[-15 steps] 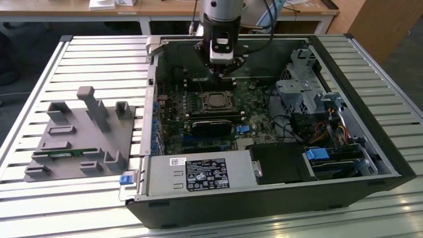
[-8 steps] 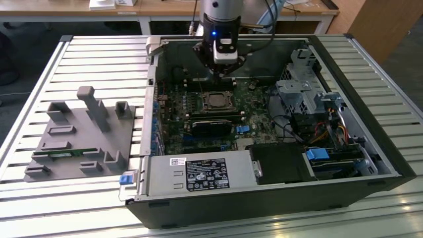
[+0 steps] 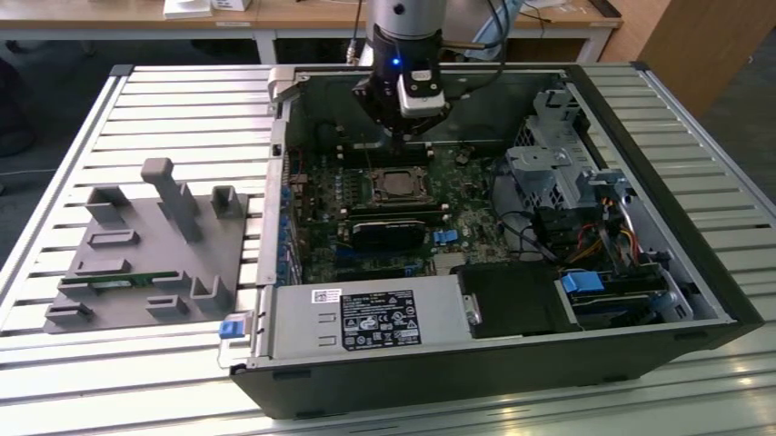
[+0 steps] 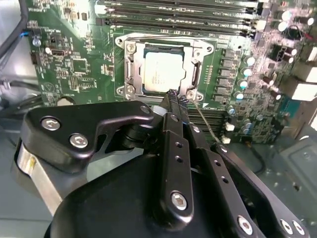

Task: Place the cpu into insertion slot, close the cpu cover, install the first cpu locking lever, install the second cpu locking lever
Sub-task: 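Install the first cpu locking lever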

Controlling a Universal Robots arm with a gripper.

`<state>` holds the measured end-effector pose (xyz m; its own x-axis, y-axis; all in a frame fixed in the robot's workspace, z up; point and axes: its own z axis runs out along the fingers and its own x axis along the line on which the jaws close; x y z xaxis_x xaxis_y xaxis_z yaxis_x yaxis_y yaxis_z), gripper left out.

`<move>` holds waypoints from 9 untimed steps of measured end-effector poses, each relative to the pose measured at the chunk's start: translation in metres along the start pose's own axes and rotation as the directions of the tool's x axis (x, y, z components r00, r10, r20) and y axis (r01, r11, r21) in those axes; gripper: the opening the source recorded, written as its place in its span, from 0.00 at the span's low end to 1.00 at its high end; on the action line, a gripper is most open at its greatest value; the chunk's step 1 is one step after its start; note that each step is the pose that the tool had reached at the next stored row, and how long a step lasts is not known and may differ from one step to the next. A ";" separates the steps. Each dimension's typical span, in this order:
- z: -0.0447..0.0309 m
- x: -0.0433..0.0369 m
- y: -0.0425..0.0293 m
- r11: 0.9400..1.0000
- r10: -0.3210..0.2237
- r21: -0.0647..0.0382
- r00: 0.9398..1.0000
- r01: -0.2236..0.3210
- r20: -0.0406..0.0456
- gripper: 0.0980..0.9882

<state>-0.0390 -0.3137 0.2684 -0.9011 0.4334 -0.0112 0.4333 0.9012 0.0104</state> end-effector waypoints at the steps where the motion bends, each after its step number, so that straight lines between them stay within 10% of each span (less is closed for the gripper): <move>1: 0.0000 0.0000 0.0000 1.000 -0.009 0.000 1.000 0.009 0.000 0.03; 9: 0.0000 0.0000 0.0000 0.996 -0.089 -0.001 0.996 0.089 -0.001 0.03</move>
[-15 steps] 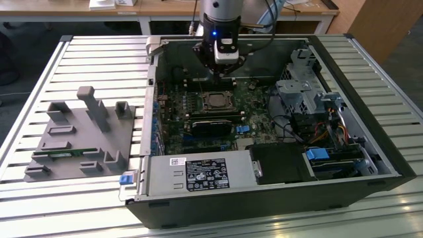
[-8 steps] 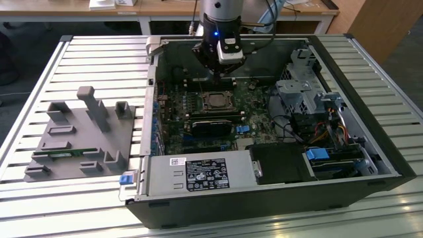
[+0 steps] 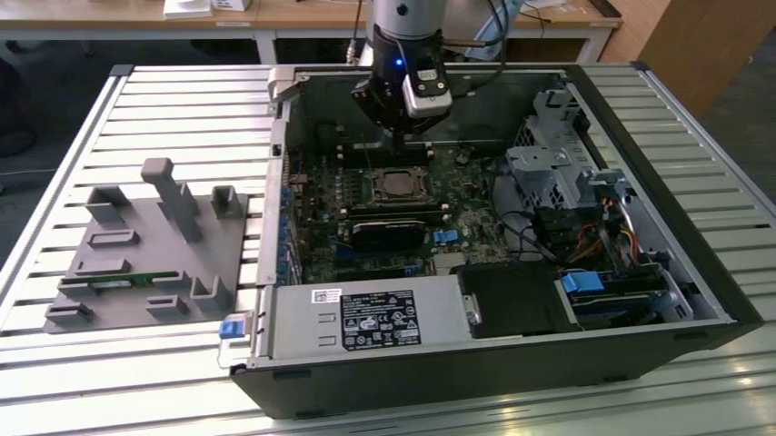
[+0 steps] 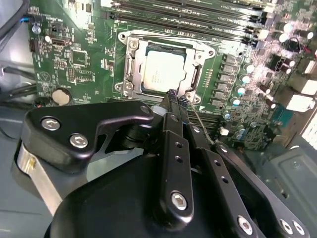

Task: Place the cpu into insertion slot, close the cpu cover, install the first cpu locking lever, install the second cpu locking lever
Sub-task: 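Install the first cpu locking lever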

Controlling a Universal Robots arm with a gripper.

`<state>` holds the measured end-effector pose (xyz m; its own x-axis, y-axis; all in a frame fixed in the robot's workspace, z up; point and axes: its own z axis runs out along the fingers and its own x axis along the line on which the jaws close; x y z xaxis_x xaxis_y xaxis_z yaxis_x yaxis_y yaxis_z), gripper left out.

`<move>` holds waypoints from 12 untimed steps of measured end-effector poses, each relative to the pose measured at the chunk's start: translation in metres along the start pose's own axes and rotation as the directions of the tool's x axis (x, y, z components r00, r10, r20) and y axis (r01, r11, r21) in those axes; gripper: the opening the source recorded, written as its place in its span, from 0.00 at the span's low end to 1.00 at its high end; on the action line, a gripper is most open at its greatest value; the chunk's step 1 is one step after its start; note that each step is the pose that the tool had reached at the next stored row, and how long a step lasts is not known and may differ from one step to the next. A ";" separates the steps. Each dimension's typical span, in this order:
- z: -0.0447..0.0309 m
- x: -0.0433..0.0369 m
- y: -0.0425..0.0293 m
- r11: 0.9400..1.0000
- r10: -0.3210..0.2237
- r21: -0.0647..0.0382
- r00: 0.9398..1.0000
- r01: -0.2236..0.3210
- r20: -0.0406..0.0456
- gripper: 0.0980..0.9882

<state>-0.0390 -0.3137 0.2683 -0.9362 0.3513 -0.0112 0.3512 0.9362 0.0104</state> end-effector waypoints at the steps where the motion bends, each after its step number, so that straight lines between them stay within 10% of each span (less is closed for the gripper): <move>1: 0.0000 0.0000 0.0000 1.000 -0.013 0.000 1.000 0.013 0.000 0.03; 12: 0.0002 0.0000 0.0000 0.985 -0.172 -0.002 0.985 0.172 -0.002 0.03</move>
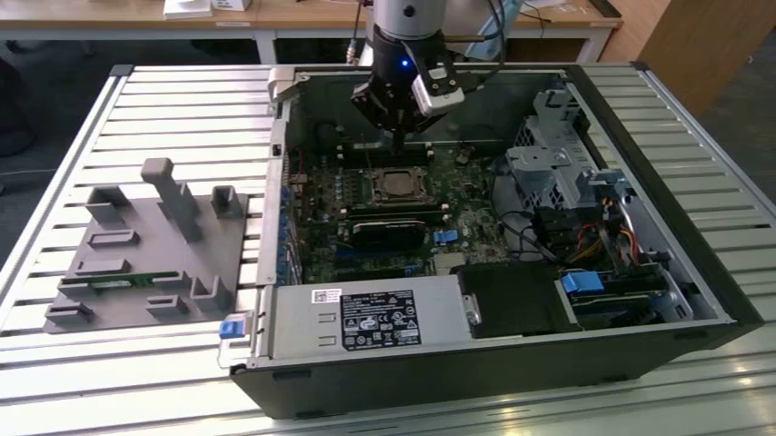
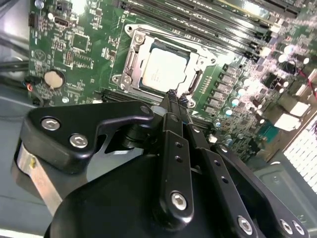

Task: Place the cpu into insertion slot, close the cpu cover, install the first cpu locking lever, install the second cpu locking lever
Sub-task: 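Install the first cpu locking lever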

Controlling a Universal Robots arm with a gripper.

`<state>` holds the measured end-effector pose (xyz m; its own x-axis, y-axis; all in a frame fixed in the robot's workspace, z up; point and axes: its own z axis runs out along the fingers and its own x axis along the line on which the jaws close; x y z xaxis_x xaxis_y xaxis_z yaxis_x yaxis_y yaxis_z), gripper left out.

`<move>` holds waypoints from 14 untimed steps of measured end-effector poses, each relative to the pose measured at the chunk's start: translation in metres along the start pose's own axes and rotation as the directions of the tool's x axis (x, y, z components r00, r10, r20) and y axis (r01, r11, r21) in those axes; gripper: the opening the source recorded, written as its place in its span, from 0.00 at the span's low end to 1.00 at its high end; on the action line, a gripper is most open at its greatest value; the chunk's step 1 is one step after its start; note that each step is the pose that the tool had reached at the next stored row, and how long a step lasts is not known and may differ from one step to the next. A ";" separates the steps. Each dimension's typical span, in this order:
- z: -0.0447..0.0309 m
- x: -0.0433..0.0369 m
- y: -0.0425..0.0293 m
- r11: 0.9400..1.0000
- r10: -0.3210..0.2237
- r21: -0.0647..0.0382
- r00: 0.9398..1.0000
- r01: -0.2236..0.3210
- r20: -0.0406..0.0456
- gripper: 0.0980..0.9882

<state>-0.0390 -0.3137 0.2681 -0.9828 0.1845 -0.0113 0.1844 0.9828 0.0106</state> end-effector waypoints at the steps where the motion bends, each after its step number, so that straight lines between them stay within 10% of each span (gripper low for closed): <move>1: 0.0000 0.0000 0.0000 1.000 -0.009 -0.001 1.000 0.009 0.000 0.03; 6: 0.0000 0.0001 -0.0002 0.999 -0.045 -0.006 0.999 0.045 0.005 0.03; 14: 0.0004 0.0014 -0.0005 0.996 -0.084 -0.022 0.996 0.085 0.042 0.03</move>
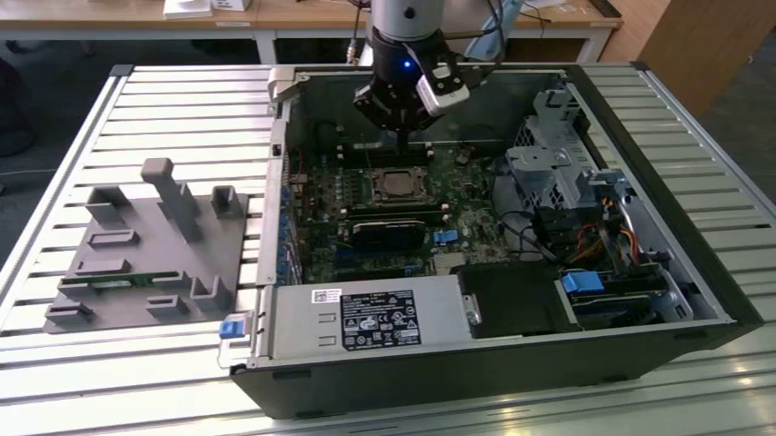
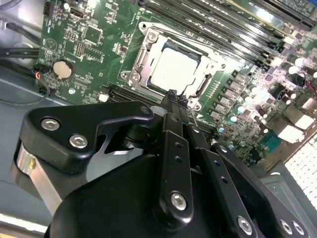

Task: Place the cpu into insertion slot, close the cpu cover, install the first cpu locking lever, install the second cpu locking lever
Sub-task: 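Install the first cpu locking lever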

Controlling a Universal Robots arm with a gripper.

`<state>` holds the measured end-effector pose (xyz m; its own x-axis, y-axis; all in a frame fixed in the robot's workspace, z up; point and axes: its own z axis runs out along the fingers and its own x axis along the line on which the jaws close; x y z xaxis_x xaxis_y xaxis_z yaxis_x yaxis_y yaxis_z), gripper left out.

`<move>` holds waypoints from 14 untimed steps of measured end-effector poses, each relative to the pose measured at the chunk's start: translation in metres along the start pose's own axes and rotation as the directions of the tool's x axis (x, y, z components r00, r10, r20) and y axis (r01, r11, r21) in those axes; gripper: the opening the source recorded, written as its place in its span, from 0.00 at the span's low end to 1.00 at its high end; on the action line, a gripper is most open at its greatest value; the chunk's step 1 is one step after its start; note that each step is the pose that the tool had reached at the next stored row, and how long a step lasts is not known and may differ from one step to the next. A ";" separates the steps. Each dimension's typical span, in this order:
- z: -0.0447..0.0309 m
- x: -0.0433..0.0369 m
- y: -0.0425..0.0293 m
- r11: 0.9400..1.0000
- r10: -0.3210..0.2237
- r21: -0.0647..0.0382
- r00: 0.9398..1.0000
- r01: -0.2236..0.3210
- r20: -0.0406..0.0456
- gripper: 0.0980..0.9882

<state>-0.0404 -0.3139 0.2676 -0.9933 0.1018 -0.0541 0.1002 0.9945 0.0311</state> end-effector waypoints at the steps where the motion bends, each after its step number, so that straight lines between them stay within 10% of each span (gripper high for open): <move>1: 0.0000 0.0000 0.0000 1.000 -0.015 -0.001 1.000 0.015 0.001 0.03; 14: 0.0016 0.0042 -0.0006 0.992 -0.124 -0.028 0.992 0.125 0.020 0.03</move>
<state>-0.0445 -0.3141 0.2658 -0.9967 -0.0219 -0.0780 -0.0261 0.9983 0.0521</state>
